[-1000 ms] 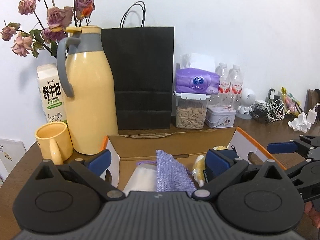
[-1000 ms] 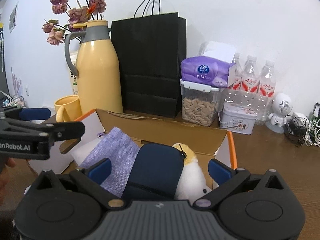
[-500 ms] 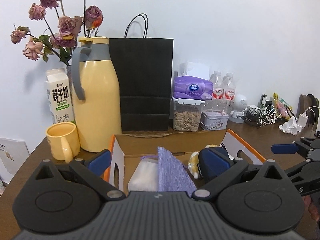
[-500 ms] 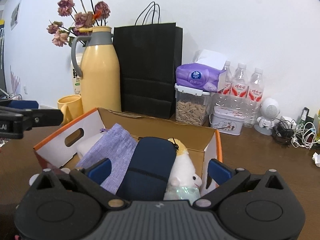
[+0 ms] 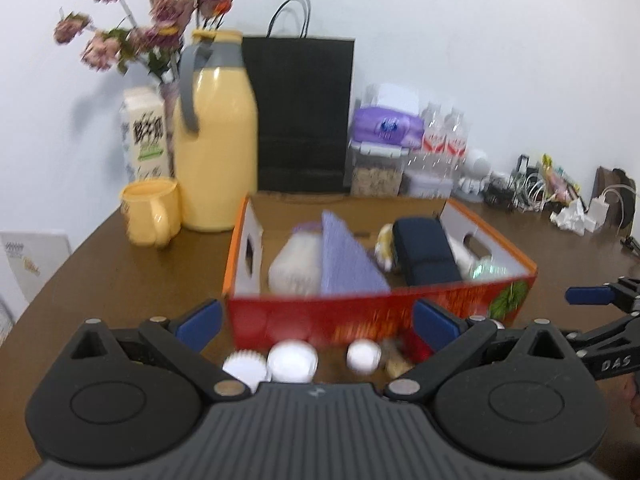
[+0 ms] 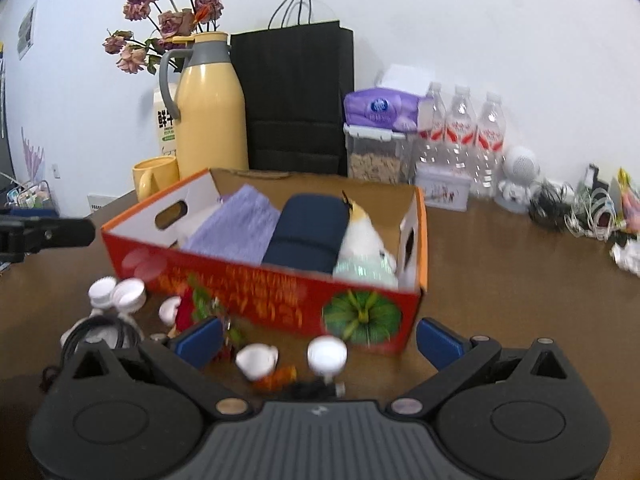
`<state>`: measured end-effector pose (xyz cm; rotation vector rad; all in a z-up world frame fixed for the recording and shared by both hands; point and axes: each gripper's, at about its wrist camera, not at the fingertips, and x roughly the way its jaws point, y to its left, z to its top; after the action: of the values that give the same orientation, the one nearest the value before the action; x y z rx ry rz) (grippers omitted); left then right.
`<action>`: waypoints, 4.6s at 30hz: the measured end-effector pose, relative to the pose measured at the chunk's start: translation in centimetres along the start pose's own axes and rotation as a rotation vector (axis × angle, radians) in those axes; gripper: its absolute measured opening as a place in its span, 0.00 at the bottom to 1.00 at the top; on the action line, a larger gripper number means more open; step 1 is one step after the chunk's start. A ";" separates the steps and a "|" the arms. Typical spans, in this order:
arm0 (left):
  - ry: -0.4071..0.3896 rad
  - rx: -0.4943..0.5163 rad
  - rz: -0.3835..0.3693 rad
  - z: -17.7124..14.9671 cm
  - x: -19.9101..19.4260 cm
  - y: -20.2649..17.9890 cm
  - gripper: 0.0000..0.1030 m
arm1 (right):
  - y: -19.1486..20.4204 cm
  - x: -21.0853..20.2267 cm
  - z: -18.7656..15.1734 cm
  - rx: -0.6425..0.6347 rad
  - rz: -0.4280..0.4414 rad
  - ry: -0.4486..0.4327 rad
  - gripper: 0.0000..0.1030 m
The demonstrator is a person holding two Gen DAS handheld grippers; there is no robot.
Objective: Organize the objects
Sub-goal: 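Withdraw both grippers from the box toward the black cables, then grasp the black USB cables with the right gripper while the left gripper grasps the coiled black cable, then carry both cables into the box and open both grippers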
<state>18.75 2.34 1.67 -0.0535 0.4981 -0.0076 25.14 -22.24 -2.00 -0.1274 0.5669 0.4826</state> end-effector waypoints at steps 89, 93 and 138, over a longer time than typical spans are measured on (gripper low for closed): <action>0.224 0.047 -0.005 -6.2 1.7 -3.0 0.84 | 1.9 -0.5 -4.8 -0.054 0.044 -0.027 0.43; 0.204 0.055 -0.007 -5.9 1.0 -3.1 0.82 | 1.9 -0.5 -4.8 -0.054 0.044 -0.028 0.43; -0.009 0.004 0.063 6.6 13.3 -3.6 0.80 | -0.6 8.3 6.0 0.000 -0.030 -0.142 0.43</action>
<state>33.59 -1.24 1.35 -0.0335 0.4910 0.0533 34.38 -17.94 -1.49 -0.1004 0.4255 0.4583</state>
